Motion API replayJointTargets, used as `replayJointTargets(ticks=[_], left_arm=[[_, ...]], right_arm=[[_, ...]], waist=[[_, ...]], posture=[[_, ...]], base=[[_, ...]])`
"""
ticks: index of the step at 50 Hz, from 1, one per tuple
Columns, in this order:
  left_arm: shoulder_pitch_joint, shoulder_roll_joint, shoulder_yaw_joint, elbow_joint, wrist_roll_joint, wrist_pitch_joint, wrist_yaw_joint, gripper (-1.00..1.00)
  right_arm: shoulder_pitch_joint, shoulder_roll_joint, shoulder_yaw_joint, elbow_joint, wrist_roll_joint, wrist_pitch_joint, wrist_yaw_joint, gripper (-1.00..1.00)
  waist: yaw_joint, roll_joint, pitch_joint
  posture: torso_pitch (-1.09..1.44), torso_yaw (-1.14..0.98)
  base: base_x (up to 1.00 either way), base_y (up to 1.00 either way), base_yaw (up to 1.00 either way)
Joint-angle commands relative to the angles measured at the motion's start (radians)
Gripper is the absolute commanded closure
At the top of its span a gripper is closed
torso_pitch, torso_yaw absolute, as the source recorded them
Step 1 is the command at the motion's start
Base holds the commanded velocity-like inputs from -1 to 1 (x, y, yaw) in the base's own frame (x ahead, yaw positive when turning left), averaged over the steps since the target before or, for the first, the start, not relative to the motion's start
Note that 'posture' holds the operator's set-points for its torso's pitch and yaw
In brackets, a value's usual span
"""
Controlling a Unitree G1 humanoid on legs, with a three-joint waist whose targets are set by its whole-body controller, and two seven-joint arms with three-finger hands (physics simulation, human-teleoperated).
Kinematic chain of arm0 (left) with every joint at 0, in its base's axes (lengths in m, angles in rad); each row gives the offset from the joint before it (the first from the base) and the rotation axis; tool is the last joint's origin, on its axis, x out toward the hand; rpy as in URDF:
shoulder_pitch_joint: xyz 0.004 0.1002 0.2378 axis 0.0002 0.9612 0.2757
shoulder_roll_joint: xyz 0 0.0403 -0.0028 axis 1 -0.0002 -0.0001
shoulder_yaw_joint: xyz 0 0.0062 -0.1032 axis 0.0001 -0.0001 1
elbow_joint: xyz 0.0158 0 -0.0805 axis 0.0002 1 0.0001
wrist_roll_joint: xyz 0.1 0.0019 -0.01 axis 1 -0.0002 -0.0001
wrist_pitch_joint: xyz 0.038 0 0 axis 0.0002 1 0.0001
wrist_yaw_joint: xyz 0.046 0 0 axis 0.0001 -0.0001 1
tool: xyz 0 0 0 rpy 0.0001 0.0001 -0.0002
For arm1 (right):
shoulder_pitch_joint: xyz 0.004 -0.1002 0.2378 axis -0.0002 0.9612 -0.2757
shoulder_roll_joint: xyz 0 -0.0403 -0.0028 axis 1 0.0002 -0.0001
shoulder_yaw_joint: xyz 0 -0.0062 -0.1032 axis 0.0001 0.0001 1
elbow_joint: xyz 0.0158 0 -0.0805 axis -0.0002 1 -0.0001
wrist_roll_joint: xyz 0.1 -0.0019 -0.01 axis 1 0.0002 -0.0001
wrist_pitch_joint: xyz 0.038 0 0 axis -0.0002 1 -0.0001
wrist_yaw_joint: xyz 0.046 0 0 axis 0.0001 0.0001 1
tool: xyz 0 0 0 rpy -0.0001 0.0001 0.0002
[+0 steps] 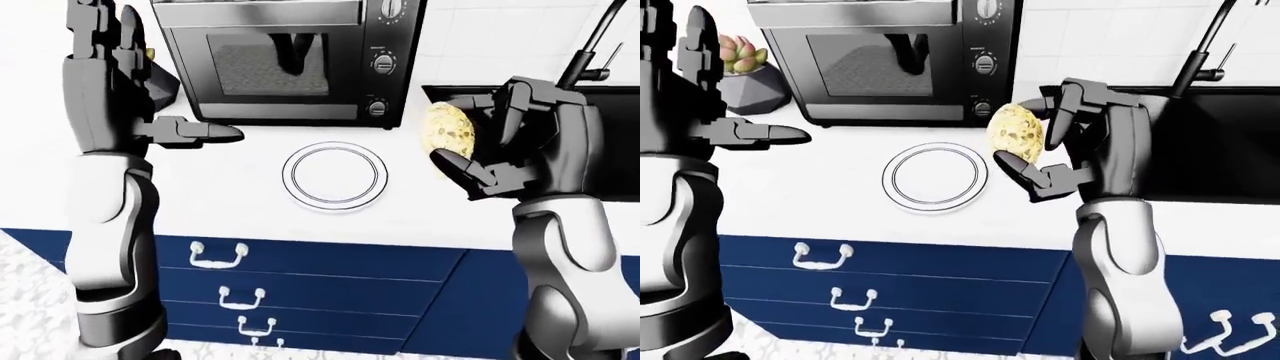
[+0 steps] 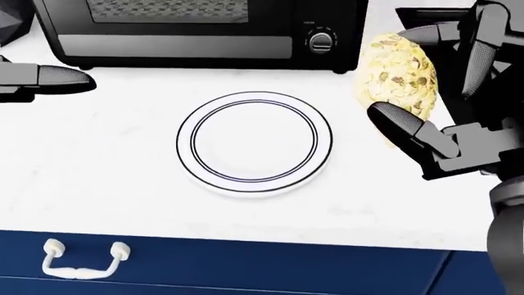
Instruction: Place the pastries on the plates.
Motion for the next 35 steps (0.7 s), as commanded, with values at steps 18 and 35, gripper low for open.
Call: replayJointTargets(ticks=[18,35], left_arm=[[-0.041,0.033,0.034,-0.026,-0.008,-0.027,0.004,-1.0],[-0.033,0.047,0.045,-0.026,-0.013,-0.037,0.021,-1.0]], right_arm=[[-0.067,-0.025,0.011,-0.053,0.024,0.014,-0.026,1.0],[-0.099,0.006,0.072,-0.094,-0.11,0.203,0.047,1.0]], waist=[[-0.032,0.095,-0.013],[0.002,0.04,-0.051]], posture=[[0.0,0.0],[0.0,0.0]], base=[[0.27,0.12,0.0],[0.0,0.0,0.0]])
